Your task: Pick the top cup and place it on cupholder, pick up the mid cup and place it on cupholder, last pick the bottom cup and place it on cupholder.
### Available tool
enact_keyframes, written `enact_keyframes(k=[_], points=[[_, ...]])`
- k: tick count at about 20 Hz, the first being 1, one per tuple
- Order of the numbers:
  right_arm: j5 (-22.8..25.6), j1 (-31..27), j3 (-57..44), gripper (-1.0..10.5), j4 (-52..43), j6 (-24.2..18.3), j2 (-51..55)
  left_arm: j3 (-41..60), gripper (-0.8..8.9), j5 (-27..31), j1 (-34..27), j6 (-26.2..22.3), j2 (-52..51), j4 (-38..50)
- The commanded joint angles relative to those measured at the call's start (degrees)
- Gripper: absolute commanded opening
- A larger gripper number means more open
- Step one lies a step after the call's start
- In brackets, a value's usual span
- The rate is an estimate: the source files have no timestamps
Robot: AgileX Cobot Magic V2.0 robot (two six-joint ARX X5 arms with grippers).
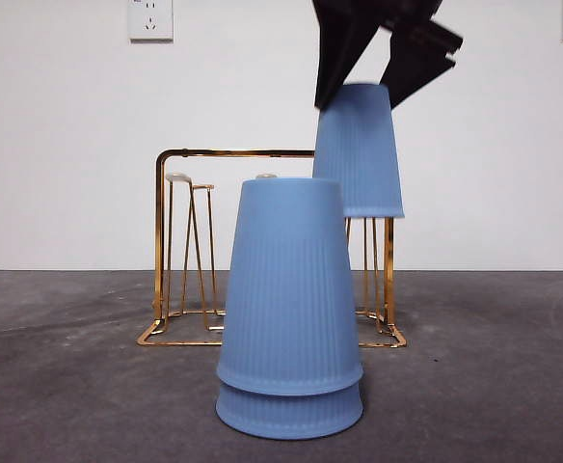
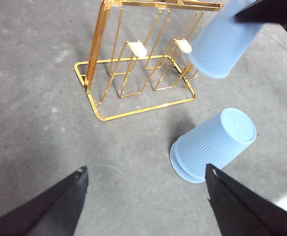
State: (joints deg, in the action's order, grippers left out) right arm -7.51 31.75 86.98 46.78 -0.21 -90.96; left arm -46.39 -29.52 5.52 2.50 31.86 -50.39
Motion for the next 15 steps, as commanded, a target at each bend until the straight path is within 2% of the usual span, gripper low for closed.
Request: enact_keyframes(k=[1,11,15], points=[[0.02,0.24,0.02,2.4,-1.81,-0.39,-1.92,-1.11,3.78,-0.26,0.13,-0.13,0.20,0.52],[-0.07,-0.85,-7.43,2.4,-7.63,0.68,-2.29,-1.11,3.78,-0.26,0.13,-0.11,0.20,0.48],[-0.13,-0.85,-9.81,2.9,-9.44,1.49,-2.29,-1.11,3.78,-0.26,0.13,-0.13,0.20,0.52]])
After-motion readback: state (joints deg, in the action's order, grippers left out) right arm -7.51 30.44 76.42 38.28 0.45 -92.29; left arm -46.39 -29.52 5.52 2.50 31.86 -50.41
